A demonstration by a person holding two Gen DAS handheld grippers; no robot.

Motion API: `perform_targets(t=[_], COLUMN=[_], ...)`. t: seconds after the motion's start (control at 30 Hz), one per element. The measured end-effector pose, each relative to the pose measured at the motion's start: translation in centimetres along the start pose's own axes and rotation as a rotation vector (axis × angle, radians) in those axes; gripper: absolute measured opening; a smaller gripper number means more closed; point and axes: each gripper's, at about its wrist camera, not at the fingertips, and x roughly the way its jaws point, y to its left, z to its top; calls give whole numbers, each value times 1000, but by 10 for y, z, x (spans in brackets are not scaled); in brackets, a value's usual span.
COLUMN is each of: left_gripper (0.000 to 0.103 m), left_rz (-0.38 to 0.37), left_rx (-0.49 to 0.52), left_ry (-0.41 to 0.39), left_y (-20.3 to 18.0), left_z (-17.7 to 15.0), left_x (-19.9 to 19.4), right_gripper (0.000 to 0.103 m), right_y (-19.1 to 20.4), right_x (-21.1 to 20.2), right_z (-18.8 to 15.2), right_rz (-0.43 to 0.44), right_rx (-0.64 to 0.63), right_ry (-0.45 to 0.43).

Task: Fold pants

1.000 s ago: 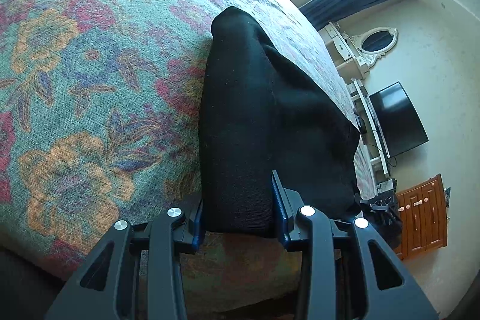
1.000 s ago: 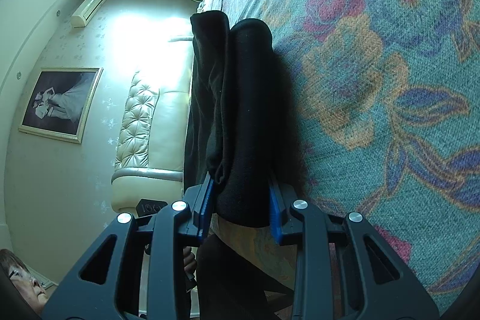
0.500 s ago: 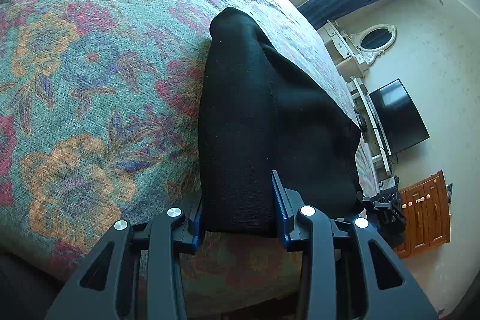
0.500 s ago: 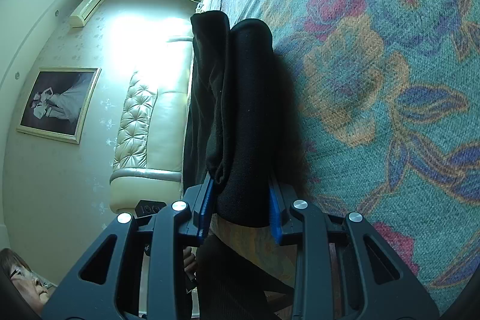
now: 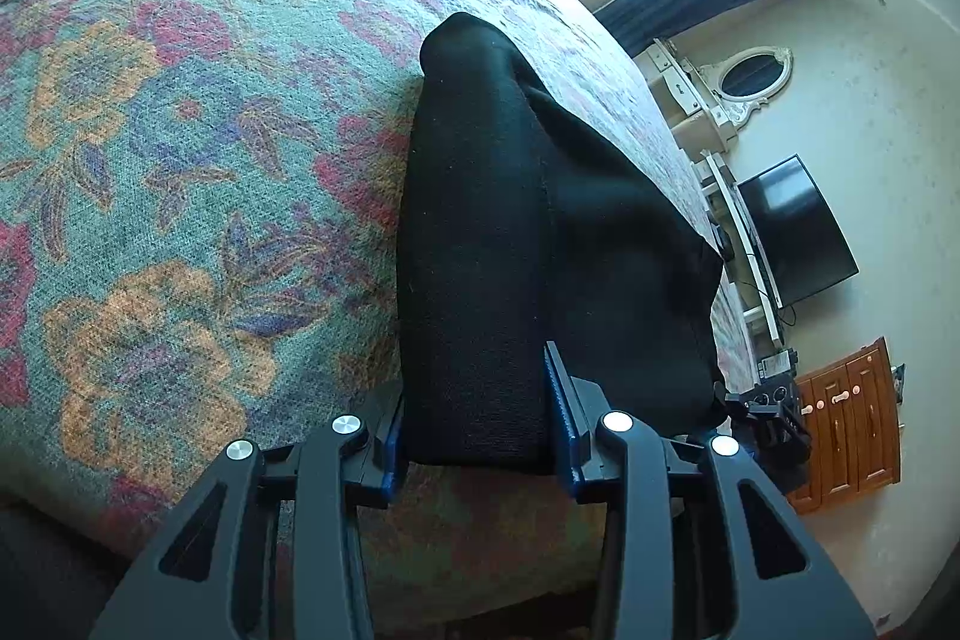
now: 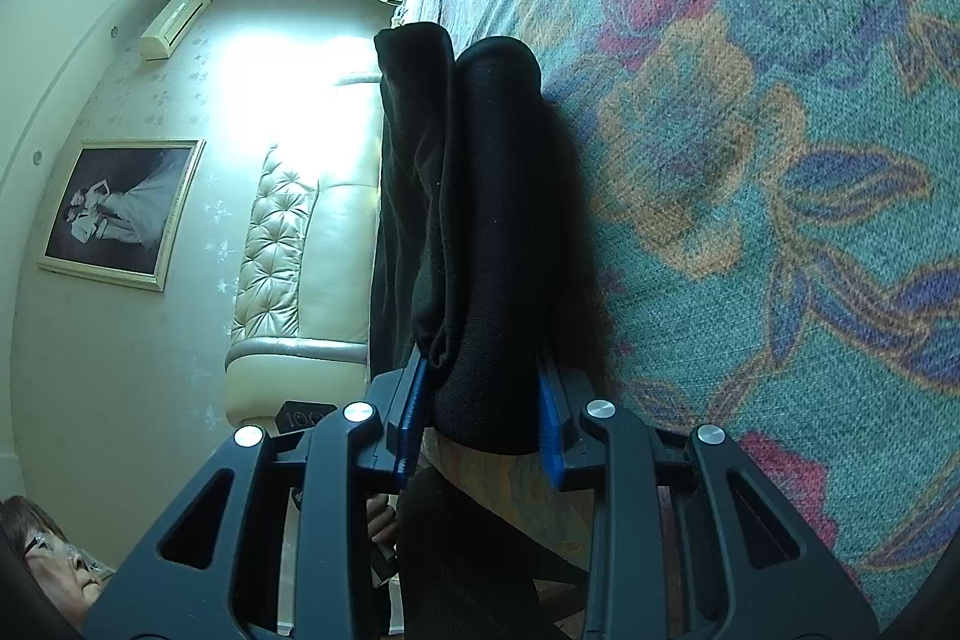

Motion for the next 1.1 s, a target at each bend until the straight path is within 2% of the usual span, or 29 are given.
perform_targets(t=[0.07,0.13,0.2,0.33,0.43,0.53,0.7,0.8,0.87,0.9,1.03,1.1], left_gripper=[45,55,60,62,63,68,69,72,73,73,74,74], left_rz=[-6,-7,-24,-57,-38,-35,-25,10,45,62,132,172], left_rx=[-2,-5,-20,-59,-61,-25,64,114,137,142,145,185], left_ry=[4,2,-6,-40,-63,-57,-1,9,24,31,42,31], left_y=[2,6,13,30,36,35,24,14,10,9,6,1], left_z=[1,0,0,4,21,48,97,120,129,132,137,134], left_x=[1,0,-6,-24,-28,-15,32,54,68,73,89,93], right_gripper=[33,42,51,77,88,90,90,89,72,53,31,22], right_y=[-2,-2,2,19,26,27,36,38,39,35,16,6], right_x=[-1,-2,-6,-14,-13,5,42,57,66,69,67,65], right_z=[0,2,5,18,41,70,112,127,132,135,142,145], right_rz=[5,7,-13,-85,-127,-140,-134,-140,-192,-221,-174,-125], right_rx=[12,12,-11,-84,-114,-119,-140,-124,-144,-131,-90,-71], right_ry=[0,3,0,-31,-75,-64,-32,-42,-33,-21,-35,-43])
